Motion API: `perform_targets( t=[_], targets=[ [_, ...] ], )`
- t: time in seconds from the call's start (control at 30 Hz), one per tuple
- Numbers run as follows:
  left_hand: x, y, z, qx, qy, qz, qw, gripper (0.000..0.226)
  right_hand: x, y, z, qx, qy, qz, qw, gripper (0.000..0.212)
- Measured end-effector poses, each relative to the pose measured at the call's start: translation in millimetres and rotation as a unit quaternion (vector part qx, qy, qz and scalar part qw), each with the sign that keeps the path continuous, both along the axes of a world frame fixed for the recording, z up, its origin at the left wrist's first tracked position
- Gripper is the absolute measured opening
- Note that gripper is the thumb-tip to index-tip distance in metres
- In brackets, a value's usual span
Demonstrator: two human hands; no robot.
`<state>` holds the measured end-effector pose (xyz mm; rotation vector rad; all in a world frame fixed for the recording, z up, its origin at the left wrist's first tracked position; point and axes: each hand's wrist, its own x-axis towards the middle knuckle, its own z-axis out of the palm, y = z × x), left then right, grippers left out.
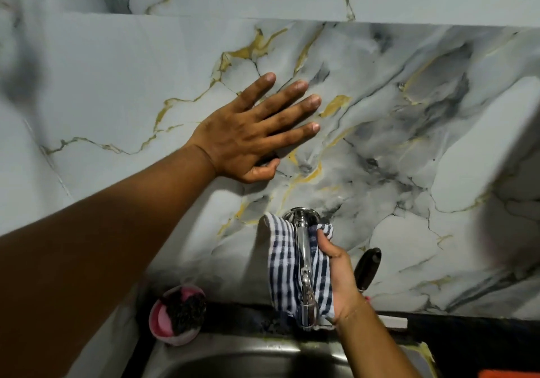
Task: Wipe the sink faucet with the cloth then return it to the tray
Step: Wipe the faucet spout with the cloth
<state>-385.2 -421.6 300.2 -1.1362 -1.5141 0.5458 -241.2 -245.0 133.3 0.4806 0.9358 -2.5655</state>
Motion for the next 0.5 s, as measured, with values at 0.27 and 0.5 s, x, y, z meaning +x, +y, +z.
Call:
perform_targets(
  t=[0.27,0.5],
  targets=[
    [1,0,0,0.0,-0.002,0.008,1.0,0.071,23,0,-20,0.037,0.007,0.053,0.998,0.049],
    [-4,1,-2,0.003,0.0,0.007,1.0,0.071,16,-1,-9,0.047,-0.102,-0.028,0.993,0.053]
  ],
)
